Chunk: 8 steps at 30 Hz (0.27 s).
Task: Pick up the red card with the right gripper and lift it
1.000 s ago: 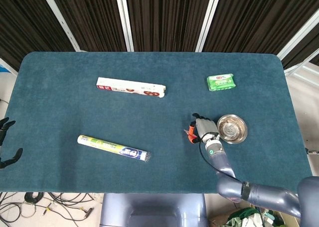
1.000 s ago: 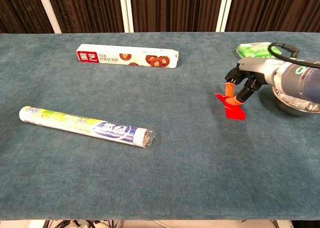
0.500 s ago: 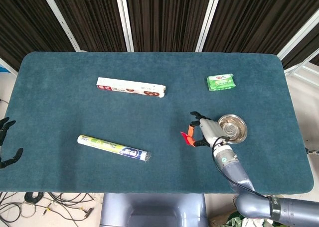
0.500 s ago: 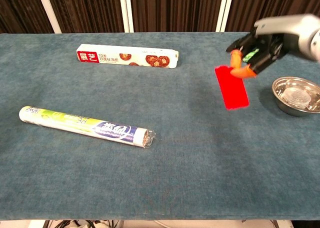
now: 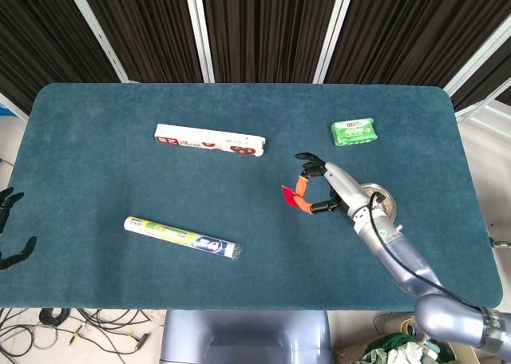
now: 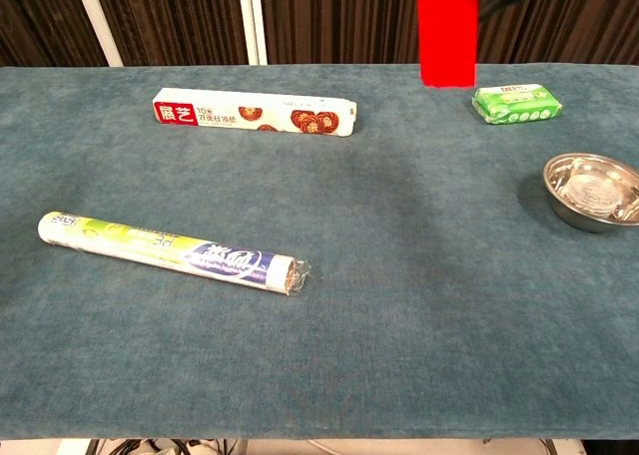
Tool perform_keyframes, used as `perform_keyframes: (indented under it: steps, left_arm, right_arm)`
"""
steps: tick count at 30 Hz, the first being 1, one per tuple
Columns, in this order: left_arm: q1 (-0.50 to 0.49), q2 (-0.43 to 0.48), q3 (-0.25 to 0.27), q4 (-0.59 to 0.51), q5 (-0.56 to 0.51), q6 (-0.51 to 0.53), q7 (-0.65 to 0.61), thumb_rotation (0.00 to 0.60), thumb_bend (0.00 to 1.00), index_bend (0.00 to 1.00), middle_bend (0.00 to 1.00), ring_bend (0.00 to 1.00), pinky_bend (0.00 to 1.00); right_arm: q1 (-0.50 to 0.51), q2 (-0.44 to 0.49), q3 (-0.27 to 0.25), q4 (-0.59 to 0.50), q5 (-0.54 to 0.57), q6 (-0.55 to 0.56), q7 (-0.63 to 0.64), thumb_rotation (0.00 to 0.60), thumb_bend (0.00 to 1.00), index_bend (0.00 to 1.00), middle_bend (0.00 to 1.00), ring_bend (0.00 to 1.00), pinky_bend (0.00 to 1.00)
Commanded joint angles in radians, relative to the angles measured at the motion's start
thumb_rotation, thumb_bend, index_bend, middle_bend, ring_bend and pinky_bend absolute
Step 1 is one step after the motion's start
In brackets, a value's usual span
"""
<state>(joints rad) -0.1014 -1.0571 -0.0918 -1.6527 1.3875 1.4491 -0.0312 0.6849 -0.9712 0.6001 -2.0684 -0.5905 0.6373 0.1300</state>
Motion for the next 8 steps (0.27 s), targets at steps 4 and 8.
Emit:
perform_keyframes:
  steps: [4,8]
  left_arm:
    - [0.000,-0.002,0.001,0.000,0.002,0.002,0.007,0.600,0.32,0.15,0.06,0.05,0.04]
    - [0.000,0.000,0.001,-0.001,0.001,0.001,0.004,0.600,0.32,0.15,0.06,0.05,0.04]
  right_arm:
    - [-0.043,0.088,0.118,-0.014,-0.078,-0.110,0.184,0.600,0.51,0.71,0.09,0.15,0.14]
    - [-0.041,0.103,0.105,-0.038,-0.098,-0.112,0.217,0.600,0.51,0.71,0.09,0.15,0.14]
